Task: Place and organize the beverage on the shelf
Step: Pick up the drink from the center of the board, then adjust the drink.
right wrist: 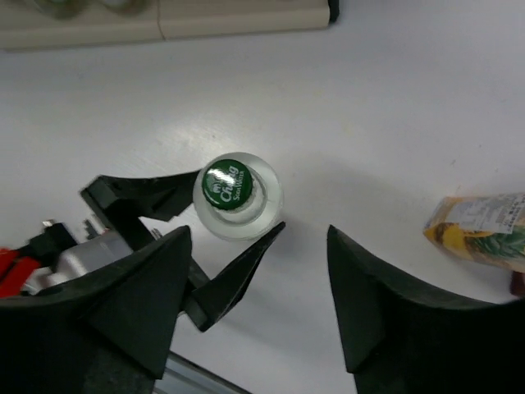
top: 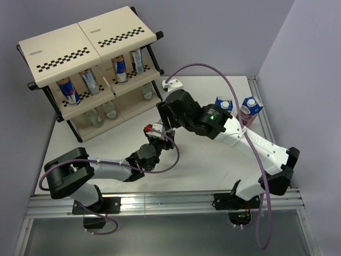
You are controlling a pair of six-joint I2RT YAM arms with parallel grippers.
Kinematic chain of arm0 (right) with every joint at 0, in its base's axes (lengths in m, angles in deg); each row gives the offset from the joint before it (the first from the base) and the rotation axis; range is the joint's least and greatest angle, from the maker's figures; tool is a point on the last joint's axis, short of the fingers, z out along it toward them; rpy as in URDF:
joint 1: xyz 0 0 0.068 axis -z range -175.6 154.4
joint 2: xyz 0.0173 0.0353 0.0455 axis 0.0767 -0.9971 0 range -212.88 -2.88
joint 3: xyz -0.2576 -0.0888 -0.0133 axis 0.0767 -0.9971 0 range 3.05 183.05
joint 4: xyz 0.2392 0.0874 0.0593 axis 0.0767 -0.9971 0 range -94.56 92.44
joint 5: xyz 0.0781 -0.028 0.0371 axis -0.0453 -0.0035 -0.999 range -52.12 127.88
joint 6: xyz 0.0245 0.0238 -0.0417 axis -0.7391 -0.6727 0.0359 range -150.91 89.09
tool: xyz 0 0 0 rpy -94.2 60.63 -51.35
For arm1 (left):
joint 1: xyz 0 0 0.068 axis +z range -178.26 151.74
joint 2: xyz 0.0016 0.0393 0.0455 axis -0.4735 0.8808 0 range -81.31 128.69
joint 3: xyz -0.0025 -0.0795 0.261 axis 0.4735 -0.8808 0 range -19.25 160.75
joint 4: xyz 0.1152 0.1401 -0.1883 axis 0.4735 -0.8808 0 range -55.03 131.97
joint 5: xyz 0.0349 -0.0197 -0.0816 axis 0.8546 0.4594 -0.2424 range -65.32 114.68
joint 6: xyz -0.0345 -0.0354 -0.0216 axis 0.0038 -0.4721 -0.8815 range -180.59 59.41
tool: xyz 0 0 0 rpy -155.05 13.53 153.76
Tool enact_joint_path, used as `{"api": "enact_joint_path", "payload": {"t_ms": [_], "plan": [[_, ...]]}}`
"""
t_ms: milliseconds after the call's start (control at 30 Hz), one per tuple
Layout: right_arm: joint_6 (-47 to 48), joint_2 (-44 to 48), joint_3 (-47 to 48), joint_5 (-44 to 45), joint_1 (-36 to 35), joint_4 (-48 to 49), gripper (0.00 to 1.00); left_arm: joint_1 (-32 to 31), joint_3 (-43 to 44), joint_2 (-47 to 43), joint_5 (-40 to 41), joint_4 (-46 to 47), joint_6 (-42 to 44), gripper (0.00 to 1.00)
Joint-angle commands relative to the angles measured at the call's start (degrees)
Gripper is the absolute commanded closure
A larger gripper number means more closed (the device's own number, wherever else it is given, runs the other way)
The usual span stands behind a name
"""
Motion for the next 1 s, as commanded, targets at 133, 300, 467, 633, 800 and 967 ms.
{"api": "enact_joint_path", "payload": {"t_ms": [133, 300, 467, 633, 800, 967], "plan": [[-3.57, 11.17, -2.61, 1.05, 2.47, 8.54, 0.2, 1.93, 0.37, -0.72, 2.49, 8.47, 0.7, 1.0], [-3.65, 16.6, -8.57, 1.32, 6.34, 9.85, 0.19, 6.67, 2.39, -0.2, 0.92, 5.31, -1.31, 1.0], [-3.3, 21.89, -16.74, -0.96, 11.87, 14.34, 0.19, 13.53, 3.1, 1.91, -0.4, 8.55, -1.14, 1.0], [-2.69, 23.13, -19.48, -1.4, 14.52, 15.04, 0.19, 19.24, 5.11, 5.87, -3.48, 10.75, -0.62, 1.0], [-1.2, 23.74, -21.15, -2.19, 15.4, 16.27, 0.19, 23.72, 6.61, 9.03, -5.93, 14.0, -0.61, 1.0], [-0.84, 23.3, -21.33, -2.46, 16.1, 16.18, 0.19, 27.24, 9.68, 12.2, -7.52, 14.36, -1.23, 1.0]]}}
